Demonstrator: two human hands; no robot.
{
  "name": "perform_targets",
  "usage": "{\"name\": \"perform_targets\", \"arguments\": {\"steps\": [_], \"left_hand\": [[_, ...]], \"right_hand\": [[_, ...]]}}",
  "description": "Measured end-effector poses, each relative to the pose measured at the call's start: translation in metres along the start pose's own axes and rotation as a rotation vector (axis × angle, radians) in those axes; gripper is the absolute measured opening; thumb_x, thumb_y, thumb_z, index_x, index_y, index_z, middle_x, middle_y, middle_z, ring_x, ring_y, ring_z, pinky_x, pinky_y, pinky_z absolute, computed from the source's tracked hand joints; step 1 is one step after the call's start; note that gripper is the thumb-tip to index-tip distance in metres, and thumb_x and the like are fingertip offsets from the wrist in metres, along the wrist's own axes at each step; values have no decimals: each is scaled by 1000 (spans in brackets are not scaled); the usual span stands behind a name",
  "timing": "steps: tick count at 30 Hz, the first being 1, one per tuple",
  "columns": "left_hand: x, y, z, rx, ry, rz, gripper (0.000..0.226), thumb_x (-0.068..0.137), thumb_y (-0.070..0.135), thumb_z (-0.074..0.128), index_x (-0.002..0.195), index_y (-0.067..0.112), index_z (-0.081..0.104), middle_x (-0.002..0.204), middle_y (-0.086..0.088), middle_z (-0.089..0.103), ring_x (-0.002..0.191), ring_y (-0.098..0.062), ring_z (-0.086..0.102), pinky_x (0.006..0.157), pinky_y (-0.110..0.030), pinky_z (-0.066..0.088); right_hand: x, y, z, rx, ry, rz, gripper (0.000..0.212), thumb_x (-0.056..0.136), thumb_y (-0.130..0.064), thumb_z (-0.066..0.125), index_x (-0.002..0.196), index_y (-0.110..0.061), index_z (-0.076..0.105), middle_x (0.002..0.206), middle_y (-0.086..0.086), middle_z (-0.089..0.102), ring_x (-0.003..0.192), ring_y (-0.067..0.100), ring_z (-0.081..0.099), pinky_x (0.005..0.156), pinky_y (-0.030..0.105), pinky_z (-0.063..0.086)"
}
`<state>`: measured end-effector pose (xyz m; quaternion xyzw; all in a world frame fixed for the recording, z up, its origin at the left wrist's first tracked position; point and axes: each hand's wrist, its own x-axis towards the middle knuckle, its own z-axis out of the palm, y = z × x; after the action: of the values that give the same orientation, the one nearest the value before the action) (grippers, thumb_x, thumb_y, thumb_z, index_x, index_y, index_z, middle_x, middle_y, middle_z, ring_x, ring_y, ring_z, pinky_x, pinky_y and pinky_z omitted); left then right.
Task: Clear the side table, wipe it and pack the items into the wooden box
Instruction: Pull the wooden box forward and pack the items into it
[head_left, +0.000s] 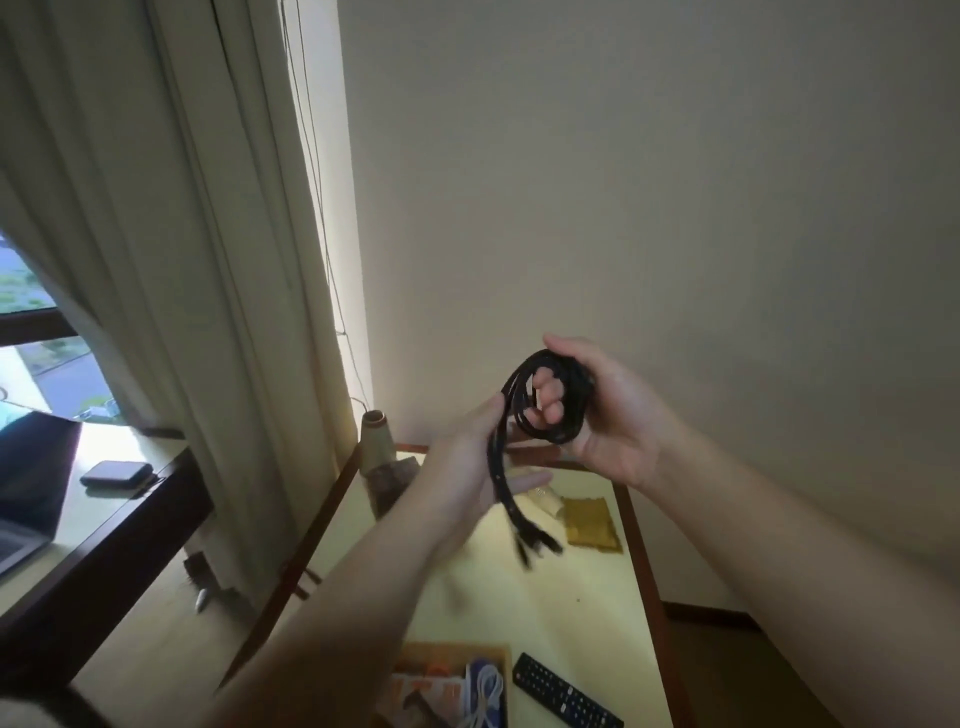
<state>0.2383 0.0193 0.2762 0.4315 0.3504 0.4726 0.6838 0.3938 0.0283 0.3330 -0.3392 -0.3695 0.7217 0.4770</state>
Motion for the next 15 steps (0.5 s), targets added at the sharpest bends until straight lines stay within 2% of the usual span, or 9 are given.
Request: {"name": "perform_targets", "arguments": {"steps": [1, 3, 5, 8, 10, 11, 13, 15], "left_hand": [[-4, -9, 5, -125, 14, -36, 44, 109, 46, 44, 130, 15, 68, 120, -16, 76, 112, -33, 74, 94, -56, 60], [-9, -28, 9, -232, 112, -79, 44, 106, 51, 47, 124, 18, 69, 115, -14, 77, 110, -34, 74, 93, -58, 60], [-9, -44, 6, -202, 247, -70, 36, 104, 52, 52, 118, 23, 69, 105, -7, 79, 102, -27, 76, 93, -55, 61], [-8, -58, -8, 93, 293, -4, 46, 104, 54, 50, 132, 19, 61, 115, -4, 73, 96, -18, 76, 85, -38, 65], [-11, -65, -16, 223, 283, 16, 47, 106, 54, 45, 132, 16, 58, 114, -4, 72, 93, -18, 75, 79, -33, 65], [-12, -68, -22, 270, 296, 23, 43, 108, 51, 43, 129, 17, 57, 111, -4, 72, 91, -17, 75, 77, -32, 64], [-18, -76, -35, 367, 342, 6, 34, 110, 46, 40, 119, 18, 56, 101, -3, 70, 81, -13, 72, 72, -27, 62], [-21, -94, -58, 599, 395, -34, 27, 111, 40, 42, 116, 16, 54, 98, -5, 66, 80, -12, 66, 76, -29, 60]], "right_hand": [[3, 12, 3, 10, 56, -19, 37, 98, -33, 66, 76, -4, 68, 61, 4, 57, 47, 14, 54, 59, 28, 60], [8, 37, 4, 18, 151, -43, 38, 99, -33, 66, 80, -1, 67, 62, 7, 56, 49, 15, 52, 58, 29, 59], [10, 58, 4, -21, 223, -58, 37, 101, -35, 64, 87, -2, 68, 68, 9, 58, 55, 17, 54, 59, 30, 56], [7, 79, 4, -258, 299, -90, 37, 103, -43, 59, 89, -13, 76, 86, 12, 70, 78, 24, 66, 74, 37, 58], [2, 87, 9, -466, 341, -114, 40, 105, -44, 50, 93, -16, 75, 95, 11, 75, 90, 26, 71, 82, 40, 60], [0, 91, 12, -620, 362, -136, 42, 107, -44, 45, 92, -17, 74, 93, 8, 74, 89, 22, 70, 82, 36, 58], [-5, 101, 11, -989, 363, -213, 50, 110, -44, 37, 85, -16, 71, 83, 3, 71, 77, 13, 64, 71, 27, 48], [-6, 115, -3, -1233, 313, -170, 57, 110, -48, 33, 89, -10, 71, 83, 6, 70, 76, 15, 61, 68, 29, 43]]}}
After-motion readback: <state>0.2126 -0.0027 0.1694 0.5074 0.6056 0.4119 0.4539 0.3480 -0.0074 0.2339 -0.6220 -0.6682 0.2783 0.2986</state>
